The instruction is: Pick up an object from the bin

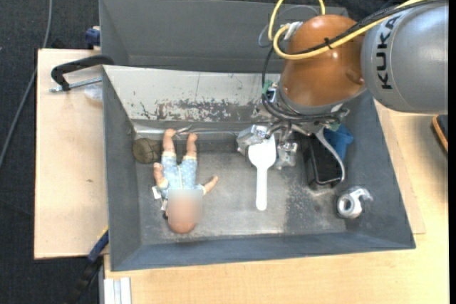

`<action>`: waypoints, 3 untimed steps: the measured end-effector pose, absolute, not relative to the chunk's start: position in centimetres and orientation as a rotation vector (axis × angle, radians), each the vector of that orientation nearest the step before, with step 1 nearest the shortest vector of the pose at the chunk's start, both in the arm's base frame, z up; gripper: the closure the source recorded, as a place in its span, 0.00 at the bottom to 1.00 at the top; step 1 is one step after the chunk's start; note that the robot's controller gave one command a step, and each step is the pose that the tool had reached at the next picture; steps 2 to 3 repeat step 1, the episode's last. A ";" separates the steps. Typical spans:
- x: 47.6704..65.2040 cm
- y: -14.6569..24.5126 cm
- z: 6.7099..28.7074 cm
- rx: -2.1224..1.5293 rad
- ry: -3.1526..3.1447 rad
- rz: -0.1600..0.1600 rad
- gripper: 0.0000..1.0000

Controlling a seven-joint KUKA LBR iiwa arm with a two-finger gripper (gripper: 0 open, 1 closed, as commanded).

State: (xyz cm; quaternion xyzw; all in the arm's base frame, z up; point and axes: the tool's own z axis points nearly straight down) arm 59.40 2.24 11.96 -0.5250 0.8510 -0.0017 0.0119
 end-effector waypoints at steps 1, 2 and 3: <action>59.5 2.3 13.3 -1.633 2.649 -0.009 1.00; 59.5 2.3 13.3 -1.633 2.649 -0.009 1.00; 59.5 2.3 13.3 -1.633 2.649 -0.009 1.00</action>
Offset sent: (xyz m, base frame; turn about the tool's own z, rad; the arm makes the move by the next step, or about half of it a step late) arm 0.0000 -0.0001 0.0358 0.0000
